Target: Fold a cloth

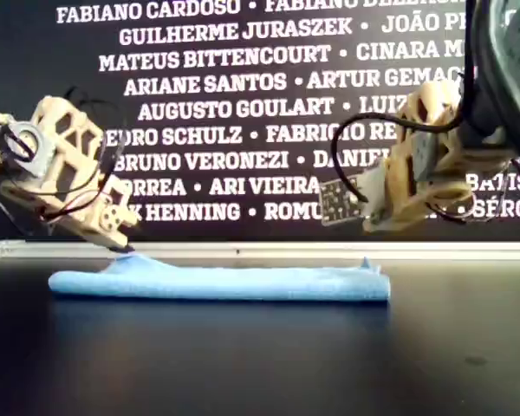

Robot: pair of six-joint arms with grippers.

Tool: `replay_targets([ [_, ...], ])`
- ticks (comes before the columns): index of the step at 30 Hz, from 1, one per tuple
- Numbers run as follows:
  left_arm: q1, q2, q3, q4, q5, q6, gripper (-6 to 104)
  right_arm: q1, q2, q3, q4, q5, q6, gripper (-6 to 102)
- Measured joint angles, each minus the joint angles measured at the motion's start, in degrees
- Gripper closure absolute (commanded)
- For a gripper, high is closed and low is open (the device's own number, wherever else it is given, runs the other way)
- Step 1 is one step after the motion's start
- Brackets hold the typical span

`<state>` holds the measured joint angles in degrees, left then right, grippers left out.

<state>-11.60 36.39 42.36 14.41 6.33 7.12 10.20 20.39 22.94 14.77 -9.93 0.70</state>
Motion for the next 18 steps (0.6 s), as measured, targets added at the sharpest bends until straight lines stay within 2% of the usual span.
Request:
replay_targets([
  [4, 0.00, 6.68, 2.11, 8.09, -0.09, 0.00, 53, -0.97, 5.01, 0.18, 2.29, -0.62, 0.35, 46],
  [8, 0.09, 22.15, 8.17, 19.34, -0.09, -0.35, 53, -3.16, 17.40, 3.25, 9.76, -0.62, 0.35, 46],
  [11, 1.23, 36.04, 13.71, 26.10, 0.26, -0.44, 53, -3.16, 28.83, 8.00, 16.88, -0.62, 0.44, 46],
  [13, 2.20, 45.62, 17.93, 29.97, -0.53, -0.88, 53, -2.64, 37.18, 12.22, 21.80, -0.62, 0.44, 46],
  [16, 2.55, 61.79, 25.22, 37.18, -0.62, -2.64, 53, -3.16, 51.15, 20.39, 30.32, -0.62, 0.70, 46],
  [18, 2.55, 72.07, 29.88, 42.36, -0.09, -5.36, 53, -3.69, 61.35, 26.89, 35.42, -0.62, 1.85, 46],
])
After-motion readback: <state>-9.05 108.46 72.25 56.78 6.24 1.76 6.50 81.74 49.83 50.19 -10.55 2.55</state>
